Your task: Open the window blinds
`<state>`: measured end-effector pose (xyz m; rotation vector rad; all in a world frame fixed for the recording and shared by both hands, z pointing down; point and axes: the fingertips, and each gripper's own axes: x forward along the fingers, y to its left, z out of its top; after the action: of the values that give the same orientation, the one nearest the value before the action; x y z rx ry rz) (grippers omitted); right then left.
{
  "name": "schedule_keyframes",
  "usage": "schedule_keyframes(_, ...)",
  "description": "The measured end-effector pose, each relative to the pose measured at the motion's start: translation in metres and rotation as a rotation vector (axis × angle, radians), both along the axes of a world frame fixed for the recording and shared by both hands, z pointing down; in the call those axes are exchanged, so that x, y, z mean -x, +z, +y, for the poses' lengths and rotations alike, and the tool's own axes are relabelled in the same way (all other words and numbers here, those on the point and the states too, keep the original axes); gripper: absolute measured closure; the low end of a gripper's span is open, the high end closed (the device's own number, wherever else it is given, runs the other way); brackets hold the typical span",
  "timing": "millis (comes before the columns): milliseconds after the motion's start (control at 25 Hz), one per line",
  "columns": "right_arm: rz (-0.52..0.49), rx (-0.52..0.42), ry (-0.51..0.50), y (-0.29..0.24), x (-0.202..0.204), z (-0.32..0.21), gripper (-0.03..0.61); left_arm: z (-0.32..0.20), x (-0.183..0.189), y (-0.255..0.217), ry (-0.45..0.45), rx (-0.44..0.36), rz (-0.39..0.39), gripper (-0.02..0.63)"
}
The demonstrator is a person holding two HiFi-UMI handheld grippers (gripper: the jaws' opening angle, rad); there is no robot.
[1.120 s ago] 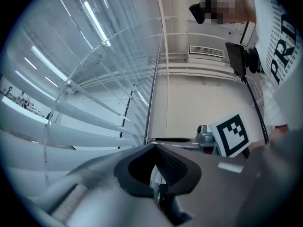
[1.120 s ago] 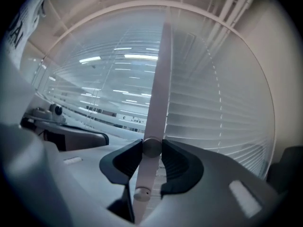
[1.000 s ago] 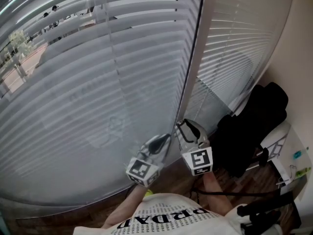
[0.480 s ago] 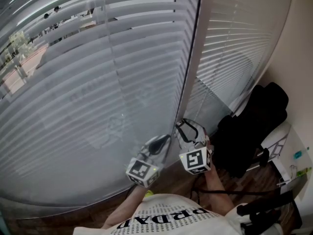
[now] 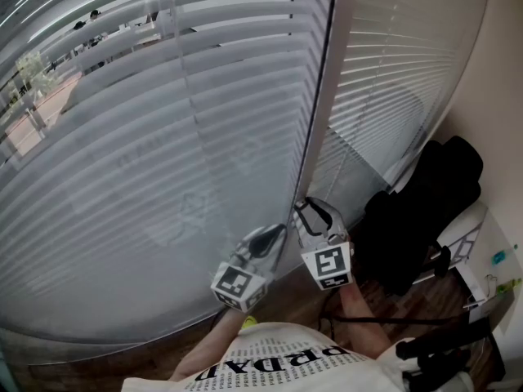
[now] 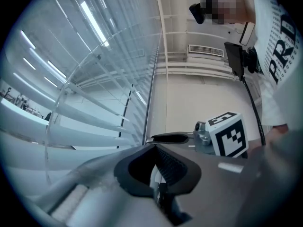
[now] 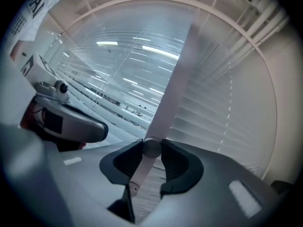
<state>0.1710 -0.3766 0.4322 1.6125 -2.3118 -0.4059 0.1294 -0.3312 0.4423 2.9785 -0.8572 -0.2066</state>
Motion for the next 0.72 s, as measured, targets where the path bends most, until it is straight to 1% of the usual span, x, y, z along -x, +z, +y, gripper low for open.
schedule_keyframes(240,-0.202,0.059,0.012,0.0007,-0.0046,-0.0016,0.445,0.0006,-0.0009,0.001,0.001,0.007,0.003,0.62)
schedule_keyframes(400,-0.291,0.087,0.013,0.0012,-0.0065,-0.0019,0.445,0.0008,0.0,0.0009,-0.003,0.01,0.007,0.62)
schedule_keyframes(520,-0.379,0.116,0.01,0.0008,-0.007,-0.0017,0.445,0.0009,0.0014,0.0016,-0.007,0.015,0.01,0.62)
schedule_keyframes(720,-0.472,0.144,0.002,0.0006,-0.0084,-0.003,0.445,0.0001,-0.0001,0.0023,-0.005,0.018,0.011,0.62)
